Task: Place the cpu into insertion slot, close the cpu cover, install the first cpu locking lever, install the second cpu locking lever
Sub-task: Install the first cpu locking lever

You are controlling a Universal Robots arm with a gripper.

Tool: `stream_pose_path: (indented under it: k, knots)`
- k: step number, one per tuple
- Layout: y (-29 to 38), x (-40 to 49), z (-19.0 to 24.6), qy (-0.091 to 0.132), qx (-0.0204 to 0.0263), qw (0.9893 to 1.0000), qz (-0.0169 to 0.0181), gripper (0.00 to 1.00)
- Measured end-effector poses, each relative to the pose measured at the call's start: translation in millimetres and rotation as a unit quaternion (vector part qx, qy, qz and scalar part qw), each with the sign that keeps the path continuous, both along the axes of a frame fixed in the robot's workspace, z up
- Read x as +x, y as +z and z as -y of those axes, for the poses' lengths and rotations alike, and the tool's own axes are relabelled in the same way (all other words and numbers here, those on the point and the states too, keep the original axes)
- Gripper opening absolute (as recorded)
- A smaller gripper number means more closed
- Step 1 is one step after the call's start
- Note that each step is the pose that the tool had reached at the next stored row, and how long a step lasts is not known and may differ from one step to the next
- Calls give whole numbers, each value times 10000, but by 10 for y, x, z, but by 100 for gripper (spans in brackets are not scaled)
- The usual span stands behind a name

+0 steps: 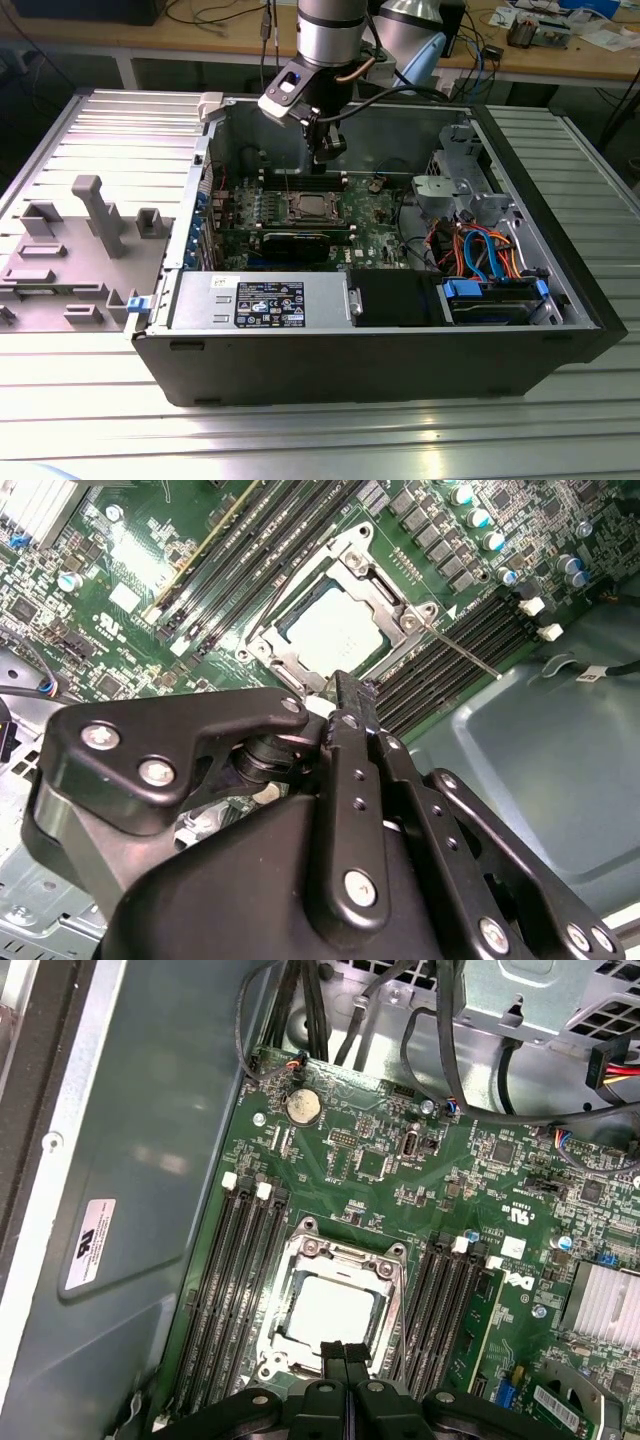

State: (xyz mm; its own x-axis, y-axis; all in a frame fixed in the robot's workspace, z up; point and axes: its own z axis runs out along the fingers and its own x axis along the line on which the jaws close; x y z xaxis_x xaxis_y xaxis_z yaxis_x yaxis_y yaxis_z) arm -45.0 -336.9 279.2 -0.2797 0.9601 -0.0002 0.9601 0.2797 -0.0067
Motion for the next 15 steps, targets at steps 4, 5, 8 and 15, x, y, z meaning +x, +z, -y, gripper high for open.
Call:
stream_pose_path:
  k: [4,5,8,15]
  knots:
    - [0,0,1,0,0,10000,0,11]
    - [0,0,1,0,0,10000,0,11]
    - [0,0,2,0,0,10000,0,11]
    - [0,0,3,239,0,9997,0,11]
